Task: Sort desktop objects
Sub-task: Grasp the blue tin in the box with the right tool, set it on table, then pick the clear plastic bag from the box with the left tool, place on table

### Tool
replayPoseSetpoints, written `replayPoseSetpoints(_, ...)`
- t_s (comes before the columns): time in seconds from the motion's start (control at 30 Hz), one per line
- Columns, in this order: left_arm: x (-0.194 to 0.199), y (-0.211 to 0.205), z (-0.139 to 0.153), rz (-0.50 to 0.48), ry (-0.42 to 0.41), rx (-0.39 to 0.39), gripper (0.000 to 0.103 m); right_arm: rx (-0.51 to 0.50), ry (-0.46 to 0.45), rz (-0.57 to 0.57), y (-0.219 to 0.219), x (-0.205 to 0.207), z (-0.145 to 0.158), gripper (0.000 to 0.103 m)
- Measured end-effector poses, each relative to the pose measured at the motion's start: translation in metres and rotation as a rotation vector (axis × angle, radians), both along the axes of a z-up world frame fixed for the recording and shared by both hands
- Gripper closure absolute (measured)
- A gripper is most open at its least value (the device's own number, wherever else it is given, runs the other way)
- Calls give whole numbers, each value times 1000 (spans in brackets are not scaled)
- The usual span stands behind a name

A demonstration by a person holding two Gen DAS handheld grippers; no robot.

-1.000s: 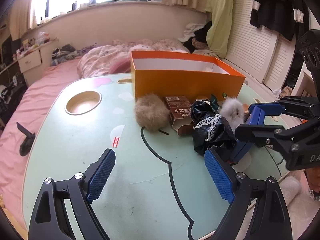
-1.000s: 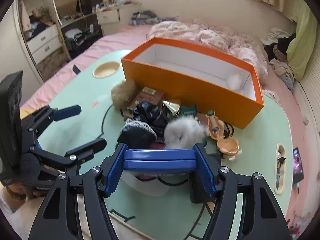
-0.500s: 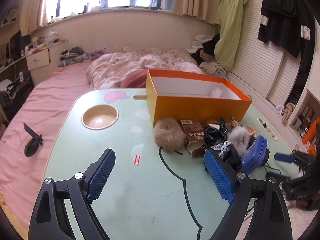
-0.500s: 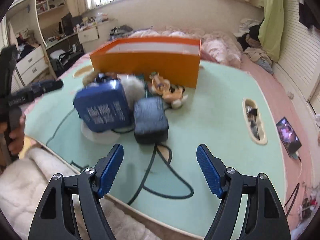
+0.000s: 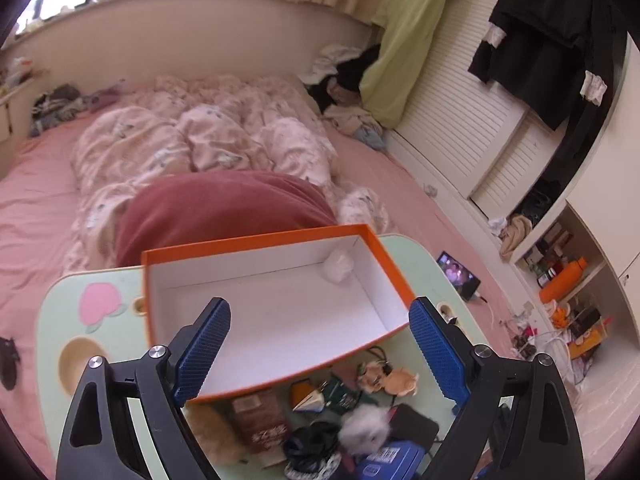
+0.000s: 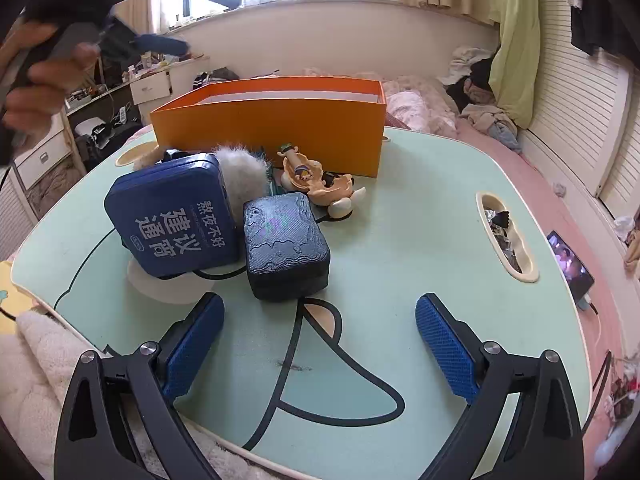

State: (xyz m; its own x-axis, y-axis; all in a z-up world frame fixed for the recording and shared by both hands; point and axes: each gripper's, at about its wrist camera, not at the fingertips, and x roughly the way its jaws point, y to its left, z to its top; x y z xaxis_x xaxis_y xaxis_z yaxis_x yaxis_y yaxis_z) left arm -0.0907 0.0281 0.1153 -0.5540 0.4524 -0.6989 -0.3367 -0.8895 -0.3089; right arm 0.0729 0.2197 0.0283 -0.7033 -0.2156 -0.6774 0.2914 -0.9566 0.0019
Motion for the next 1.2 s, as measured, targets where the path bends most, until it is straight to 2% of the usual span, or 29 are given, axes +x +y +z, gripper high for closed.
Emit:
replayPoseSetpoints(0.07, -28, 26, -10, -49, -61, -29, 17, -1, 3, -1, -1, 1, 0, 6)
replayPoseSetpoints(0.1, -41, 39, -17, -60, -91, -57, 26, -2, 5, 0, 1, 2, -1, 6)
replayPoseSetpoints(0.2, -73, 72, -44, -65, -196, -148, 46, -5, 8, 1, 3, 4, -2, 6)
replayPoseSetpoints(0.3, -93, 92, -61, -48, -212, -203, 49, -10, 13, 3, 4, 6, -4, 6)
replayPoseSetpoints(0.4, -105, 105, -76, -50, -238, -223, 51, -14, 16, 2, 5, 5, -5, 3)
replayPoseSetpoints(0.43, -106, 108, -81, -40, -256, -238, 57, -13, 16, 3, 5, 5, -4, 3)
replayPoseSetpoints(0.47, -108, 110, -88, -37, -279, -249, 74, -14, 16, 4, 6, 5, -4, 3)
replayPoseSetpoints(0.5, -109, 112, -94, -46, -303, -259, 76, -14, 16, 4, 5, 5, -4, 3)
replayPoseSetpoints(0.57, -105, 111, -93, -64, -273, -255, 77, -14, 16, 3, 5, 5, -4, 3)
replayPoseSetpoints(0.63, -96, 105, -83, -75, -226, -234, 77, -14, 19, 4, 5, 6, -4, 3)
replayPoseSetpoints(0.73, -69, 87, -53, -106, -143, -139, 77, -15, 20, 3, 4, 7, -4, 3)
replayPoseSetpoints(0.87, -4, 39, -9, -130, -23, 42, 76, -13, 21, 2, 3, 8, -4, 3)
replayPoseSetpoints(0.93, 32, 12, -1, -120, 36, 66, 76, -13, 21, 2, 3, 9, -4, 3)
replayPoseSetpoints(1.03, 79, -32, -11, -23, 77, 50, 76, -13, 21, 2, 3, 8, -4, 2)
replayPoseSetpoints(1.1, 104, -59, -28, 36, 59, 51, 76, -10, 22, 2, 3, 7, -4, 2)
replayPoseSetpoints(1.2, 129, -86, -59, 124, 17, -2, 76, -8, 21, 2, 3, 8, -5, 1)
